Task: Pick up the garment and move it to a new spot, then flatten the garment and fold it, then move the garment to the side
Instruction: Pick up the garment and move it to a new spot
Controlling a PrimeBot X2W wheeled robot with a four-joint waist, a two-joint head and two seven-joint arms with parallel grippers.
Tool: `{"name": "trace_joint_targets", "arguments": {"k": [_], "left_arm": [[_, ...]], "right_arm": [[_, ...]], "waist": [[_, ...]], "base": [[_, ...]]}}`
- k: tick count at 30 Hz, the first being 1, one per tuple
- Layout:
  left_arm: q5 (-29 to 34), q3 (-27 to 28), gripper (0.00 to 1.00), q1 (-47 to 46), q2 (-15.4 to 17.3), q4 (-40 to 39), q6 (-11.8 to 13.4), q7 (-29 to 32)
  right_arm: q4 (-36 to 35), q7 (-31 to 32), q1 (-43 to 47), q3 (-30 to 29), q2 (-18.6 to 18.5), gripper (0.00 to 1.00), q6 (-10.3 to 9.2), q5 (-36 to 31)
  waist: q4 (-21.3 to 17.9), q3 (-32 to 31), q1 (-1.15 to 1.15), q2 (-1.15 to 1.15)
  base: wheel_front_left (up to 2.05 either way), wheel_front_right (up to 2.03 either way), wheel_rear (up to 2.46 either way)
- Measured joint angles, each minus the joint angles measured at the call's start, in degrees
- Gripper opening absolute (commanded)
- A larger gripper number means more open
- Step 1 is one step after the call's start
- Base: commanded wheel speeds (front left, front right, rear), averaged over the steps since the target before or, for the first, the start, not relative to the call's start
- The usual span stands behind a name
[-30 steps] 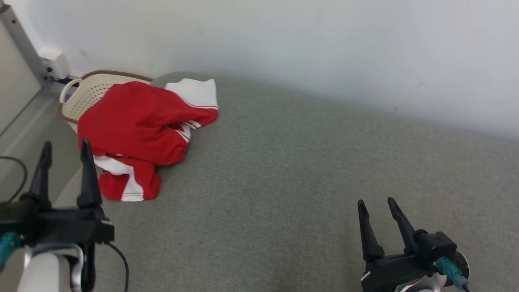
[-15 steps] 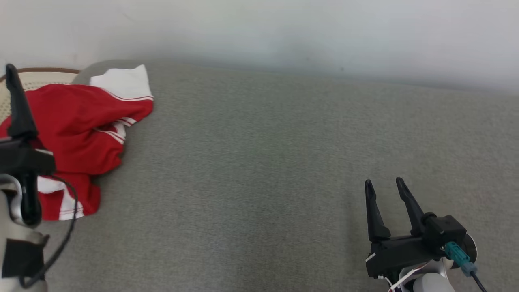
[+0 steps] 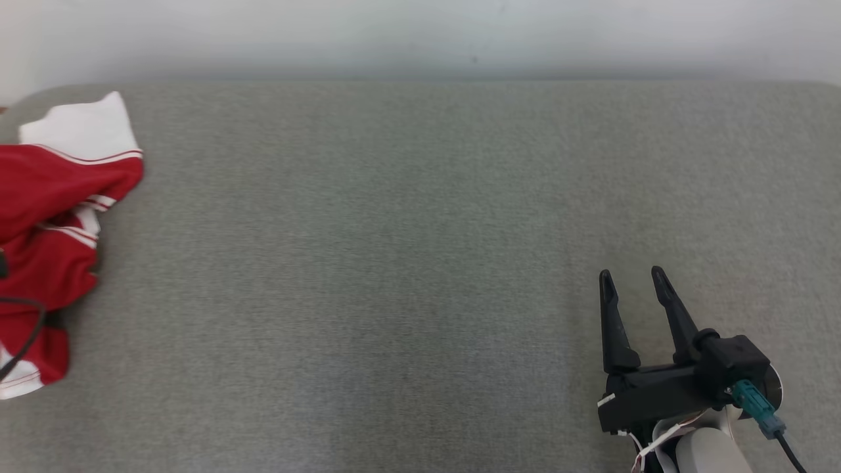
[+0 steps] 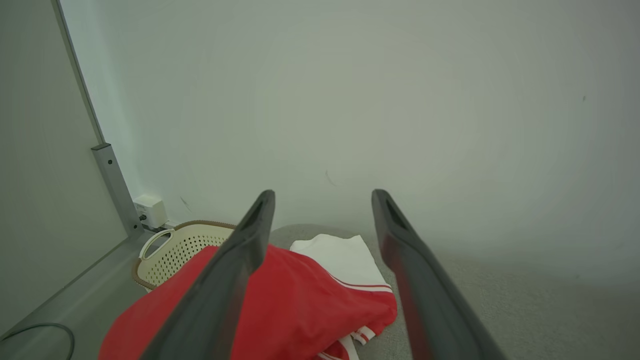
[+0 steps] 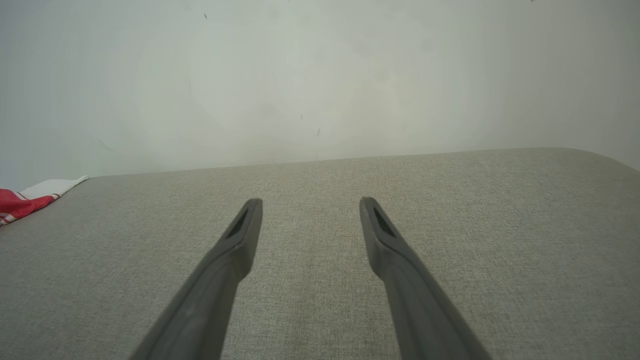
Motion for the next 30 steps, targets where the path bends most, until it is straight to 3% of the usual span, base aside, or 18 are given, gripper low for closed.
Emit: {"name": "trace_joint_targets", "arguments": {"k": [6, 18, 30], "left_arm": [[-0.6, -0.2, 1.00, -1.9, 3.4, 9.0, -0.7, 0.2], [0.1, -2.9, 1.00, -4.1, 6.1, 22.0, -1.4, 2.7], [0.8, -6.0, 1.00, -4.9, 7.8, 26.3, -1.4, 9.7]], "right_arm": [[-0.4, 0.0, -0.5, 0.1, 0.0, 1.00, 0.00, 0.1], [-0.6, 0.0, -1.6, -0.2, 0.0, 1.00, 0.00, -0.3], [-0.6, 0.0, -2.1, 0.4, 0.0, 1.00, 0.00, -0.4]], "waist": [[-2.3, 2.4, 0.00, 0.00], [-4.7, 5.8, -0.01, 0.00], [-5.3, 6.9, -0.01, 0.00]], "base": [[0.00, 0.00, 0.00], [0.00, 0.00, 0.00], [0.00, 0.00, 0.00]]}}
